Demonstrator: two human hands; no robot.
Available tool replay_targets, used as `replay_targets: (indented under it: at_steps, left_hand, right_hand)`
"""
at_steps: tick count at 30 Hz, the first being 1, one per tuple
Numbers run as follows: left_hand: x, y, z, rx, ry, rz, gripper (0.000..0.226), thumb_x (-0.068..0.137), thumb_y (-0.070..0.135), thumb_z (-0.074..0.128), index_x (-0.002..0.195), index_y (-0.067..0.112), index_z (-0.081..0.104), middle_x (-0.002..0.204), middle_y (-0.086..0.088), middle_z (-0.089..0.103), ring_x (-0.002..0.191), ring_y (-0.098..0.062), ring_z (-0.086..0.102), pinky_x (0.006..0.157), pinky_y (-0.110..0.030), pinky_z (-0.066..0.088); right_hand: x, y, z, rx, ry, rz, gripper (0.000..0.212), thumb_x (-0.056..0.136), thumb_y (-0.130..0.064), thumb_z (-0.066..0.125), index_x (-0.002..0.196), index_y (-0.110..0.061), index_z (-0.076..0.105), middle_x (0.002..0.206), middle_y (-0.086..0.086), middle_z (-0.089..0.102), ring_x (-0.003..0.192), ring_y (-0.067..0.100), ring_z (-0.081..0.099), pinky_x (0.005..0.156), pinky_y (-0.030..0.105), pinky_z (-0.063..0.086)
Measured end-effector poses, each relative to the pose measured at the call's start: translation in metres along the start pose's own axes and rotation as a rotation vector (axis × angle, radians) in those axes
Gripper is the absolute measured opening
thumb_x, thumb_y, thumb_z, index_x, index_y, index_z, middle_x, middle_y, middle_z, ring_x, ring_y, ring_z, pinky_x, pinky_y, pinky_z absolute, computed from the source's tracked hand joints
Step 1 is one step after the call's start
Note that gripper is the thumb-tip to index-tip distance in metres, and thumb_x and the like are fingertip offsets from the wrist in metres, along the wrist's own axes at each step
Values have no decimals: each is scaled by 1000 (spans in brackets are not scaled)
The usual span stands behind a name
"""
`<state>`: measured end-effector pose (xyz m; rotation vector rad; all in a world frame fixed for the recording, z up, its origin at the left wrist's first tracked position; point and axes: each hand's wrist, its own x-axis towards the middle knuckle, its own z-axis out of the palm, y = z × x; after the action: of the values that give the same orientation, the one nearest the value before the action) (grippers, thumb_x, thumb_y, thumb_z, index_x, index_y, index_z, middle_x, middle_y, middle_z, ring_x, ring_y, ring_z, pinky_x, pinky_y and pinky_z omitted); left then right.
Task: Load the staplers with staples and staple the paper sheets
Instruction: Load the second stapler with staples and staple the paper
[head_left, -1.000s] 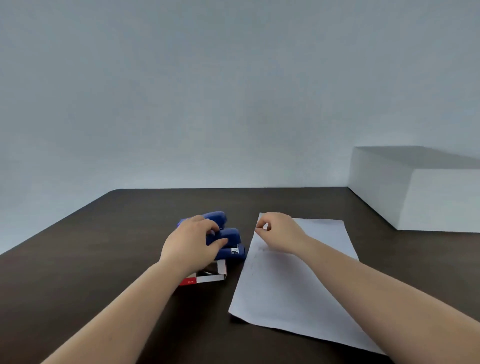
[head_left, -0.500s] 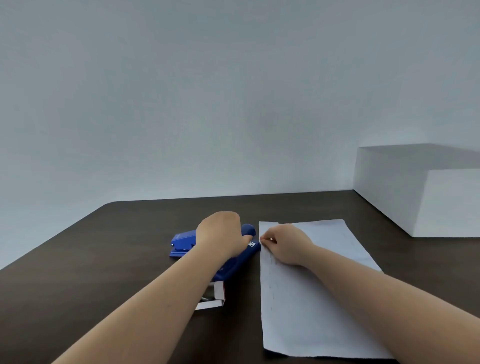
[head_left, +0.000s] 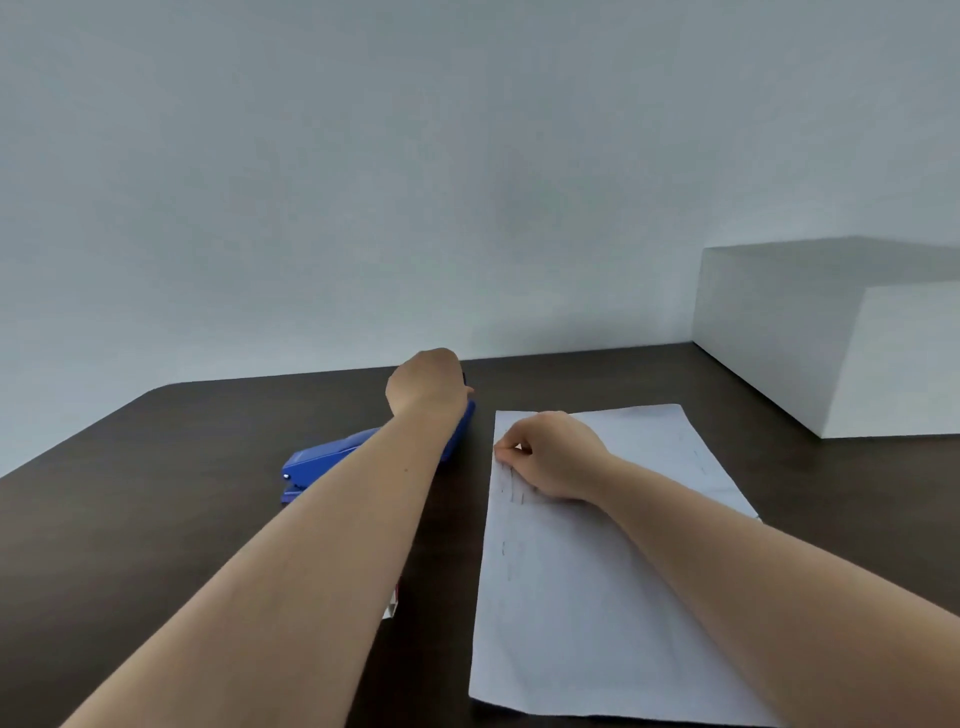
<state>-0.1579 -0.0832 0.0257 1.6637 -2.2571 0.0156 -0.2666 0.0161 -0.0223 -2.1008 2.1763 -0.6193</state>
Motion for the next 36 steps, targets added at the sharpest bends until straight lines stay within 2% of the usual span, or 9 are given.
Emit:
replay_targets:
  at_steps: [3, 7, 10, 22, 27, 31, 34, 36]
  left_hand:
    - [12, 0, 6, -65, 13, -26, 23, 90, 25, 61, 75, 12, 49, 81, -7, 52, 78, -24, 50, 65, -31, 41]
    - [28, -1, 7, -105, -14, -94, 33, 89, 21, 61, 64, 8, 44, 63, -4, 43, 77, -24, 49, 66, -30, 39]
    - [37, -2, 9, -139, -13, -125, 35, 87, 15, 60, 59, 10, 41, 61, -4, 42, 76, -25, 50, 65, -30, 40]
    - [46, -2, 9, -209, 30, -170, 31, 84, 6, 58, 59, 9, 40, 60, -5, 44, 72, -25, 53, 59, -29, 41]
    - [44, 2, 2, -182, -7, -178, 31, 85, 4, 56, 60, 9, 38, 59, -5, 42, 53, -18, 42, 49, -26, 36]
    - [35, 1, -7, -130, -86, -135, 30, 85, 4, 51, 57, 8, 38, 54, -6, 41, 48, -18, 39, 42, -24, 29]
    - [11, -9, -20, -180, -38, -37, 18, 86, 12, 50, 70, 7, 53, 62, -6, 52, 59, -22, 51, 47, -23, 36]
    - [-12, -23, -29, -193, -45, 7, 21, 89, 27, 48, 82, 12, 61, 75, -6, 65, 73, -25, 63, 58, -27, 46]
  right_hand:
    - [1, 2, 0, -2, -4, -19, 28, 94, -28, 48, 110, -21, 70, 111, -1, 71, 100, 20, 62, 86, 32, 52]
    - [2, 1, 1, 4, 6, -35, 28, 94, -29, 49, 111, -20, 70, 109, 0, 72, 97, 19, 63, 86, 32, 53]
    - [3, 1, 2, 5, -1, -33, 28, 94, -29, 50, 110, -19, 71, 108, 1, 73, 94, 20, 64, 87, 35, 55]
    - [2, 0, 2, 31, -9, -37, 28, 95, -27, 50, 113, -18, 69, 111, 2, 72, 95, 20, 64, 86, 30, 52]
    - [1, 1, 2, 29, -14, -52, 28, 94, -26, 49, 112, -18, 70, 110, 1, 72, 95, 19, 64, 88, 32, 54]
    - [-2, 2, 1, 17, -27, -72, 29, 95, -24, 47, 112, -18, 71, 110, 2, 73, 96, 20, 65, 89, 35, 54]
    - [-6, 2, -1, 15, -29, -78, 30, 95, -23, 48, 114, -18, 70, 112, 0, 72, 98, 19, 65, 90, 33, 53]
    - [-9, 1, -2, 9, -25, -82, 30, 95, -24, 47, 114, -20, 69, 114, -2, 71, 100, 19, 64, 91, 32, 52]
